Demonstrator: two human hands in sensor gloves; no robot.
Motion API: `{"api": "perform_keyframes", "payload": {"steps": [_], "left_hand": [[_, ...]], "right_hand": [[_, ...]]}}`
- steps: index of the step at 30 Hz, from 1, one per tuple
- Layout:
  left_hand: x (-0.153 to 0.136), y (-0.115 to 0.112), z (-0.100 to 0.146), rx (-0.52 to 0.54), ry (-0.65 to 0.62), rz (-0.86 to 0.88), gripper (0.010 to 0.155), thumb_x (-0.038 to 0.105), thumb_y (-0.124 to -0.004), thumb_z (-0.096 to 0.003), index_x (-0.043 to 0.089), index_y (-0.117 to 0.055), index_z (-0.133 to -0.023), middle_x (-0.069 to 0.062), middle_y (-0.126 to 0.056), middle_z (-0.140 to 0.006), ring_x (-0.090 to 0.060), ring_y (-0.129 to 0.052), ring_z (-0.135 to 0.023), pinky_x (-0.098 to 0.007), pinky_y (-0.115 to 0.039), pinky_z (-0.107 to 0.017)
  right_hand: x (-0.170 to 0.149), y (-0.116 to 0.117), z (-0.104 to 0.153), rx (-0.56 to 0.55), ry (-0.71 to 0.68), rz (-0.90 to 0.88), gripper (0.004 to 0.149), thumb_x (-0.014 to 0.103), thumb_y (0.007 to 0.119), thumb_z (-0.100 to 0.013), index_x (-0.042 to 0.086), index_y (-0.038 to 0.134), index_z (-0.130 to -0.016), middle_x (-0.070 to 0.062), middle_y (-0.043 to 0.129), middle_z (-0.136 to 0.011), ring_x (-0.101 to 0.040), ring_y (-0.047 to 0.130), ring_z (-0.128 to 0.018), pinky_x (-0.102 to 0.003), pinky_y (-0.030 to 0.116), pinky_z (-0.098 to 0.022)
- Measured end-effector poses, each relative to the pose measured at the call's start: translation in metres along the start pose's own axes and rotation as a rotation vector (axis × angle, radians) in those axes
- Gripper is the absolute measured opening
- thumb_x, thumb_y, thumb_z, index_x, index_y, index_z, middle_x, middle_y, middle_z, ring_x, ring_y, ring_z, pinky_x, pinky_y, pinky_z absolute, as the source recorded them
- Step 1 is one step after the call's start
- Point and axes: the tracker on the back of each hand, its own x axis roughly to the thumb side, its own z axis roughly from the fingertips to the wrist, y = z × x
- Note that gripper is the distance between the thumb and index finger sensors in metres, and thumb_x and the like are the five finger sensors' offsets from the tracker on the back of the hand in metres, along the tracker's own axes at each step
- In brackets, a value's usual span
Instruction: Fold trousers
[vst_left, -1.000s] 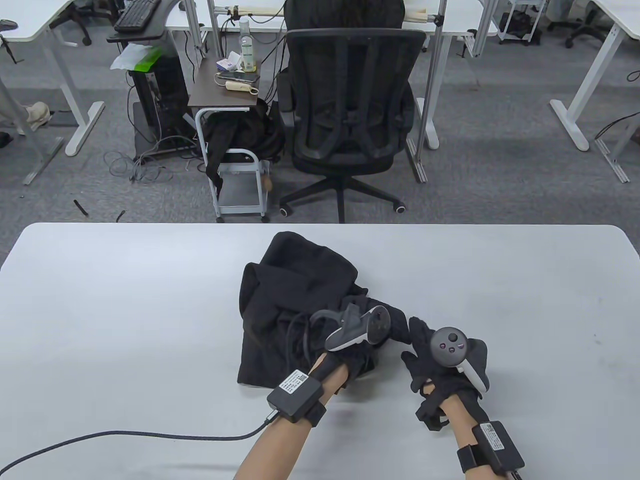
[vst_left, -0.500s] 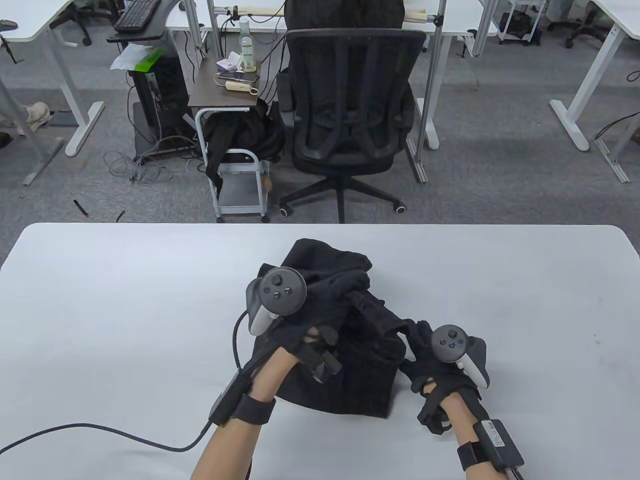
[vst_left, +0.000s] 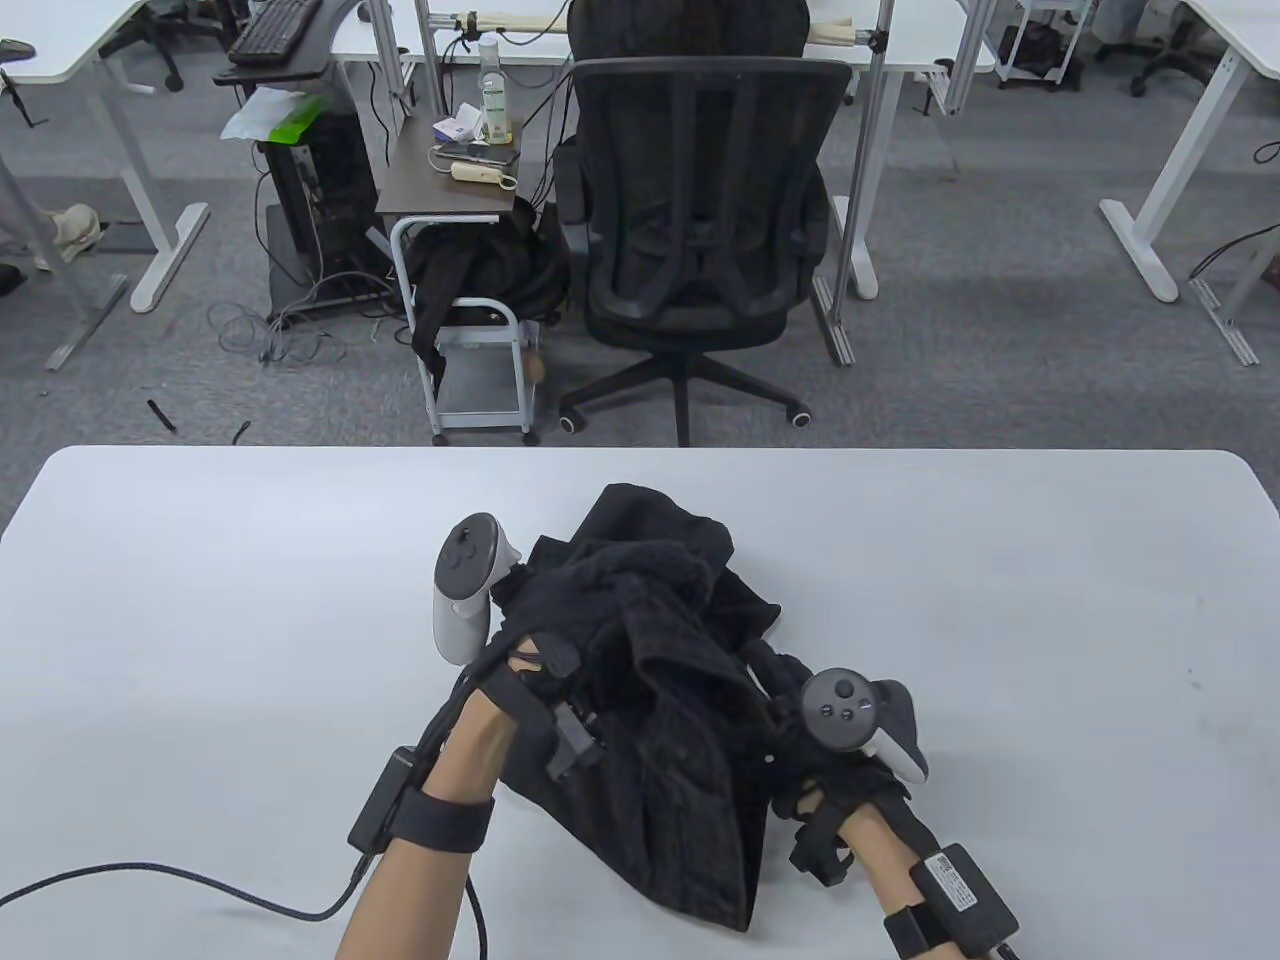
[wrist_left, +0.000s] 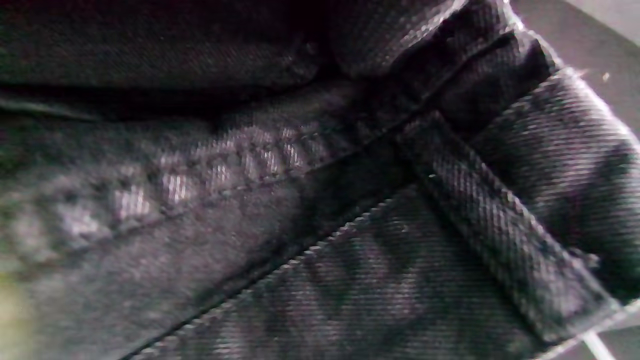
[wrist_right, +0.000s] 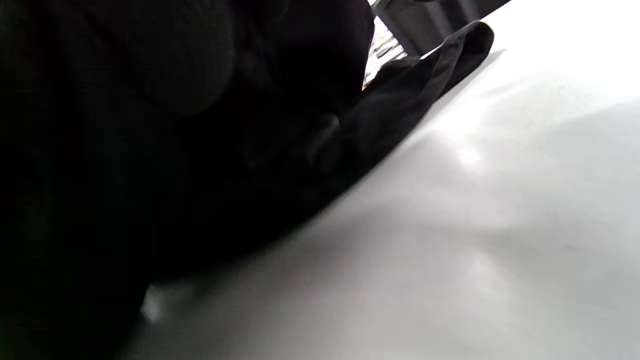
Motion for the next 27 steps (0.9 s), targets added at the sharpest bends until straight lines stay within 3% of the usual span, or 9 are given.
{"api": "perform_keyframes", "payload": {"steps": [5, 9, 12, 18, 27], "left_hand": [[0.006, -0.009, -0.003, -0.085, -0.051, 0.152, 0.043, 0.032, -0.076, -0.0530, 0.027, -0.076, -0.096, -0.006, -0.093, -0.098, -0.030, -0.093, -0.091, -0.054, -0.071, -0.072], [0.015, -0.004, -0.002, -0.075, -0.111, 0.258, 0.043, 0.032, -0.075, -0.0533, 0.027, -0.075, -0.096, -0.006, -0.093, -0.099, -0.030, -0.093, -0.091, -0.054, -0.071, -0.072], [0.018, 0.011, 0.003, -0.015, -0.135, 0.268, 0.043, 0.032, -0.075, -0.0535, 0.027, -0.075, -0.096, -0.006, -0.092, -0.099, -0.030, -0.092, -0.091, -0.054, -0.071, -0.072], [0.015, 0.063, 0.030, 0.302, -0.160, 0.223, 0.043, 0.033, -0.075, -0.0535, 0.028, -0.074, -0.097, -0.005, -0.092, -0.099, -0.030, -0.093, -0.091, -0.053, -0.072, -0.072], [-0.025, 0.125, 0.072, 0.465, -0.051, 0.238, 0.044, 0.034, -0.073, -0.0547, 0.029, -0.071, -0.098, -0.004, -0.090, -0.101, -0.028, -0.091, -0.093, -0.052, -0.071, -0.073]], "right_hand": [[-0.002, 0.022, -0.012, 0.139, 0.074, 0.035, 0.076, 0.057, 0.072, -0.045, 0.035, 0.036, -0.109, 0.001, 0.023, -0.117, -0.046, 0.026, -0.106, -0.066, 0.032, -0.073], [-0.018, 0.031, -0.017, 0.184, 0.134, 0.063, 0.069, 0.056, 0.070, -0.045, 0.034, 0.050, -0.107, 0.003, 0.034, -0.117, -0.045, 0.029, -0.106, -0.066, 0.032, -0.073], [-0.021, 0.029, -0.019, 0.163, 0.154, 0.134, 0.068, 0.056, 0.072, -0.045, 0.035, 0.053, -0.106, 0.003, 0.038, -0.116, -0.041, 0.031, -0.107, -0.065, 0.033, -0.073], [-0.027, 0.024, -0.021, 0.146, 0.190, 0.168, 0.066, 0.056, 0.073, -0.044, 0.031, 0.060, -0.104, 0.002, 0.046, -0.115, -0.042, 0.039, -0.106, -0.066, 0.035, -0.073], [-0.021, 0.029, -0.021, 0.134, 0.191, 0.159, 0.069, 0.056, 0.074, -0.044, 0.026, 0.060, -0.105, -0.004, 0.046, -0.115, -0.047, 0.039, -0.105, -0.067, 0.036, -0.072]]}}
